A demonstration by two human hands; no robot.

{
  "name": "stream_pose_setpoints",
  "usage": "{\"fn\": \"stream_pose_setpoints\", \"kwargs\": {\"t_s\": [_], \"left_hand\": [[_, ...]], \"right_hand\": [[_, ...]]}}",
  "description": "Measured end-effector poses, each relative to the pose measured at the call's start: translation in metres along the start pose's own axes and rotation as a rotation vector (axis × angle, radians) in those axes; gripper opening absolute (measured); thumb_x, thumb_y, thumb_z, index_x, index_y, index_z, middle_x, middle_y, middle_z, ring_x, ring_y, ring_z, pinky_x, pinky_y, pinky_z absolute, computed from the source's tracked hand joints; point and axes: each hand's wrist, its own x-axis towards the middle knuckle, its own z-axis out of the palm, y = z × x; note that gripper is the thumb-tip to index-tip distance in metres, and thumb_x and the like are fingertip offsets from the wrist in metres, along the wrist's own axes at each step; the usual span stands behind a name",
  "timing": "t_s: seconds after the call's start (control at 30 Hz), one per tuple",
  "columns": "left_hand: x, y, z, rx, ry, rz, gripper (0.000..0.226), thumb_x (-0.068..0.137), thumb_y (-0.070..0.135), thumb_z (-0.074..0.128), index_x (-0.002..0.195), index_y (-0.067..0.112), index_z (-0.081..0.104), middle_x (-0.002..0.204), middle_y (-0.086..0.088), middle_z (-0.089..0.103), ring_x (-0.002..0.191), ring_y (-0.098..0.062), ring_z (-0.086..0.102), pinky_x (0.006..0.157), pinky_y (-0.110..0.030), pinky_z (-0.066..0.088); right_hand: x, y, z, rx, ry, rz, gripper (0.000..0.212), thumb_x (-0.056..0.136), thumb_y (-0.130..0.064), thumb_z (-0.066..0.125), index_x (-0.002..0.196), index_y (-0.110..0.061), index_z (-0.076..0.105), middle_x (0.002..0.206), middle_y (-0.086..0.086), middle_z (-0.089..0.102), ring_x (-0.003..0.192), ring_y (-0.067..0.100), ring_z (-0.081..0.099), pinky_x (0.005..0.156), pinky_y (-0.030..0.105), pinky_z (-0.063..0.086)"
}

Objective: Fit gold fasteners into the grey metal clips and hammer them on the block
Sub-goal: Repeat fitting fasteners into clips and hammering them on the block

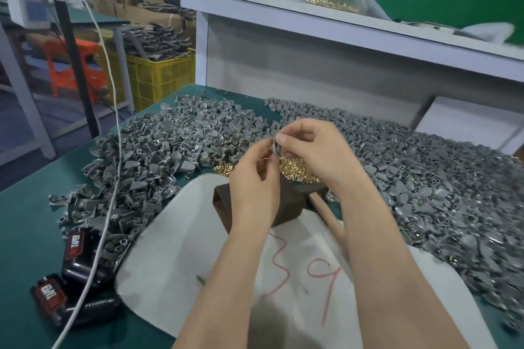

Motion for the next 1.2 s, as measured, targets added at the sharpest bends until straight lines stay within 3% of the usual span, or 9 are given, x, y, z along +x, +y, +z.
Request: {"fn": "stream_pose_setpoints", "kwargs": {"t_s": [0.17,0.27,0.37,0.53,0.6,0.73,0.93,1.07,1.2], "left_hand": [[-0.003,0.001,0.002,-0.029,-0.097,-0.007,0.029,0.09,0.005,0.059,0.111,0.026,0.06,0.095,0.005,0.068,0.09,-0.005,0.065,0.084,-0.02,0.05],[-0.003,-0.002,0.001,-0.007,-0.051,-0.043,0.024,0.09,0.004,0.057,0.096,0.027,0.061,0.089,0.0,0.07,0.087,-0.012,0.068,0.085,-0.028,0.052],[-0.003,-0.003,-0.002,0.059,0.002,-0.091,0.011,0.092,0.011,0.057,0.093,0.022,0.06,0.086,0.005,0.07,0.088,-0.011,0.068,0.08,-0.021,0.047],[-0.005,-0.009,-0.002,0.494,-0.033,-0.057,0.011,0.091,0.022,0.058,0.088,0.031,0.064,0.101,0.007,0.065,0.101,-0.018,0.058,0.089,-0.033,0.042],[-0.005,-0.011,-0.002,0.74,-0.019,-0.052,0.01,0.091,0.03,0.057,0.092,0.034,0.066,0.113,0.007,0.055,0.11,-0.02,0.047,0.091,-0.036,0.03],[-0.007,-0.015,-0.001,0.887,-0.055,-0.052,0.013,0.092,0.032,0.054,0.097,0.033,0.066,0.112,0.006,0.056,0.111,-0.022,0.043,0.085,-0.036,0.023],[-0.007,-0.012,-0.001,0.904,-0.072,-0.038,0.013,0.092,0.033,0.053,0.097,0.031,0.065,0.108,0.006,0.062,0.107,-0.022,0.047,0.079,-0.035,0.022],[-0.007,-0.012,-0.002,0.877,-0.082,-0.051,0.014,0.089,0.029,0.053,0.099,0.03,0.063,0.107,0.006,0.064,0.108,-0.02,0.05,0.081,-0.036,0.023],[-0.007,-0.01,-0.003,0.85,-0.088,-0.062,0.015,0.086,0.028,0.054,0.097,0.03,0.063,0.104,0.006,0.063,0.106,-0.02,0.052,0.079,-0.034,0.02]], "right_hand": [[-0.014,0.003,-0.014,-0.033,-0.079,0.041,0.011,0.089,-0.006,0.062,0.09,-0.015,0.069,0.081,0.003,0.072,0.073,0.011,0.069,0.072,0.021,0.057],[-0.009,0.014,-0.017,0.007,0.073,0.084,0.017,0.092,-0.005,0.056,0.09,-0.02,0.064,0.085,0.001,0.071,0.072,0.008,0.068,0.069,0.019,0.056],[0.006,0.038,-0.01,-0.383,0.177,0.168,0.018,0.093,-0.01,0.056,0.1,-0.021,0.068,0.107,-0.004,0.068,0.083,0.004,0.063,0.075,0.016,0.049],[0.028,0.074,0.024,-0.773,-0.049,0.369,0.021,0.09,-0.014,0.056,0.106,-0.019,0.069,0.116,0.005,0.066,0.108,0.025,0.059,0.099,0.04,0.044],[0.039,0.078,0.026,-0.806,-0.097,0.431,0.024,0.089,-0.012,0.054,0.108,-0.016,0.067,0.114,0.006,0.065,0.107,0.027,0.058,0.099,0.044,0.044],[0.049,0.083,0.027,-0.799,-0.162,0.475,0.024,0.089,-0.012,0.054,0.111,-0.013,0.065,0.116,0.008,0.063,0.108,0.029,0.057,0.099,0.044,0.044],[0.053,0.09,0.028,-0.819,-0.185,0.462,0.025,0.09,-0.013,0.053,0.112,-0.008,0.065,0.118,0.011,0.063,0.109,0.031,0.057,0.097,0.042,0.046],[0.05,0.09,0.026,-0.86,-0.213,0.463,0.014,0.09,-0.009,0.05,0.093,-0.005,0.064,0.106,0.016,0.06,0.1,0.03,0.057,0.095,0.041,0.047],[0.05,0.087,0.024,-0.864,-0.236,0.465,0.025,0.089,-0.008,0.052,0.111,-0.006,0.064,0.116,0.012,0.062,0.108,0.031,0.056,0.097,0.041,0.047]]}}
